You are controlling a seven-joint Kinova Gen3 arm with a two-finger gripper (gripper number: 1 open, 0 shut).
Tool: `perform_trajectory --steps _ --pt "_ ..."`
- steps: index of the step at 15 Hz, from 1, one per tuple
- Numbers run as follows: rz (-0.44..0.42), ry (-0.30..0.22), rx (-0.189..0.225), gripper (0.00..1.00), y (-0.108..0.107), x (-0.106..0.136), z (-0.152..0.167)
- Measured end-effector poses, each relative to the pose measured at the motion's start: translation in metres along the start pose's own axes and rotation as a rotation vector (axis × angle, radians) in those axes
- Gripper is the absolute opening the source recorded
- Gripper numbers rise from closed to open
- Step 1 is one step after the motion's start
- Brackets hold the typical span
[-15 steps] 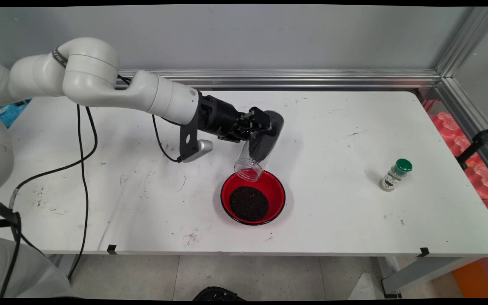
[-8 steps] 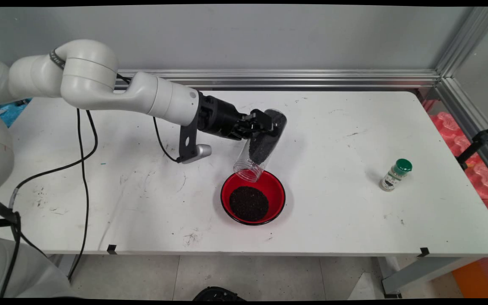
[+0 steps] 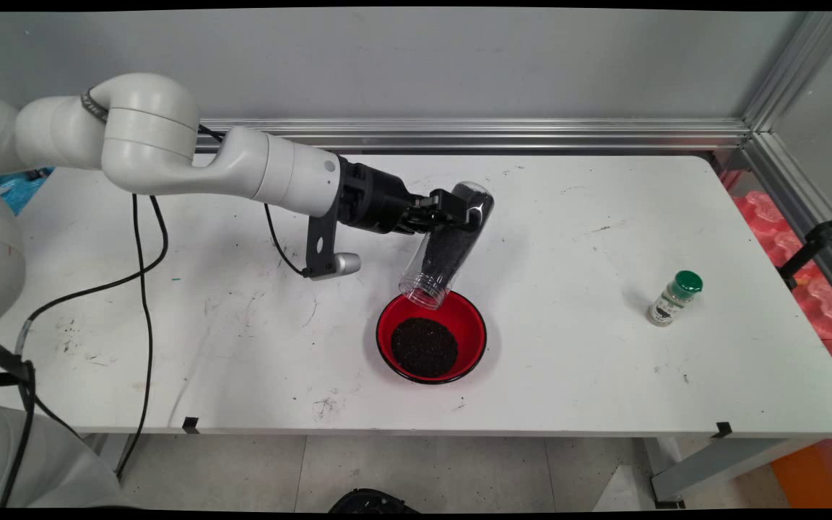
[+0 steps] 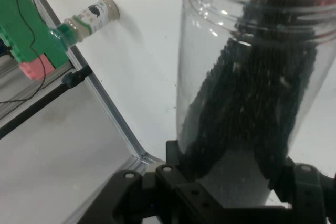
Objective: Pour the black seasoning powder in the red bowl
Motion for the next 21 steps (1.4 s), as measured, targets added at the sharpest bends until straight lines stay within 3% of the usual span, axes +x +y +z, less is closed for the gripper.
perform_trajectory --steps 21 --pt "0.205 -0.074 0.032 0.0 -0.016 0.008 -0.005"
